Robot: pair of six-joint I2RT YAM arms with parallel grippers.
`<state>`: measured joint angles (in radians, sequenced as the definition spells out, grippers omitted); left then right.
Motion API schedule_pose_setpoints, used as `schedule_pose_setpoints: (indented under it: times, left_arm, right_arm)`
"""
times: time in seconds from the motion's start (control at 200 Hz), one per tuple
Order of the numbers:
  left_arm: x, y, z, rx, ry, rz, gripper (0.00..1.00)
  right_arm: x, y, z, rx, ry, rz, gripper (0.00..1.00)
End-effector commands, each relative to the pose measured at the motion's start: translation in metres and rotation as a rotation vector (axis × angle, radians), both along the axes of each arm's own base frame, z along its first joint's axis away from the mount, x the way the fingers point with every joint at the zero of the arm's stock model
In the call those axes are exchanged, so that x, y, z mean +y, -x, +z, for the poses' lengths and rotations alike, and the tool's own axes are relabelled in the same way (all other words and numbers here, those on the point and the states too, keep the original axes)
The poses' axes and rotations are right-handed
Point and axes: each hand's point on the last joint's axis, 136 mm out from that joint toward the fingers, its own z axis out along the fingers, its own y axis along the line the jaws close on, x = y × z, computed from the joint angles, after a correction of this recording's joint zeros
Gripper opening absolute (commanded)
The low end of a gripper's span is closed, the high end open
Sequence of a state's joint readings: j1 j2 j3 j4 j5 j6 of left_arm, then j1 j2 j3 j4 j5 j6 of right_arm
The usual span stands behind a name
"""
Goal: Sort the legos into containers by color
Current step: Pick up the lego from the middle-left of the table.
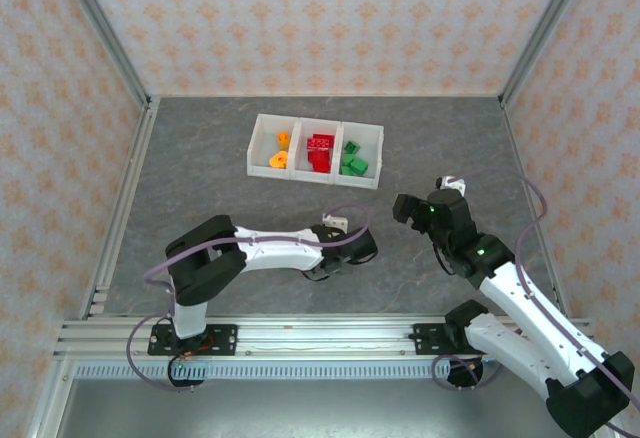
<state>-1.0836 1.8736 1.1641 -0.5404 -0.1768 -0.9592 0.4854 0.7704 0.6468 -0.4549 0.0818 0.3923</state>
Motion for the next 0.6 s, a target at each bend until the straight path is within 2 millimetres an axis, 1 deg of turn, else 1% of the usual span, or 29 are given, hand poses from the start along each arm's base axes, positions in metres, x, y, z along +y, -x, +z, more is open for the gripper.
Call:
schedule_pose_setpoints:
  times: [0.0, 0.14, 0.235, 0.29, 0.35, 0.41, 0.496, 0.596]
  left_arm:
    - [0.000, -0.018, 0.031, -0.112, 0.034, 0.012, 0.28]
    - [-0.003, -0.026, 0.064, -0.186, 0.072, -0.001, 0.28]
    - [0.001, -0.036, 0.084, -0.233, 0.042, -0.004, 0.28]
    - [0.007, -0.044, 0.094, -0.258, 0.009, -0.001, 0.28]
    - [0.017, -0.055, 0.104, -0.282, -0.035, 0.010, 0.28]
    - [0.033, -0.069, 0.113, -0.299, -0.075, 0.035, 0.28]
    - [0.056, -0.092, 0.124, -0.316, -0.110, 0.067, 0.28]
    - [0.087, -0.121, 0.133, -0.329, -0.145, 0.112, 0.28]
  right_arm:
    - [-0.003, -0.001, 0.000, -0.014, 0.008, -0.017, 1.00]
    - [-0.003, -0.001, 0.000, -0.012, 0.010, -0.018, 1.00]
    - [-0.003, -0.002, 0.000, -0.012, 0.009, -0.018, 1.00]
    - [-0.003, -0.002, 0.000, -0.012, 0.010, -0.019, 1.00]
    - [-0.003, -0.001, 0.000, -0.011, 0.010, -0.018, 1.00]
    - [-0.003, -0.001, -0.001, -0.011, 0.011, -0.018, 1.00]
    - [-0.004, -0.001, -0.001, -0.010, 0.011, -0.018, 1.00]
    - [-0.004, -0.001, 0.000, -0.011, 0.013, -0.019, 1.00]
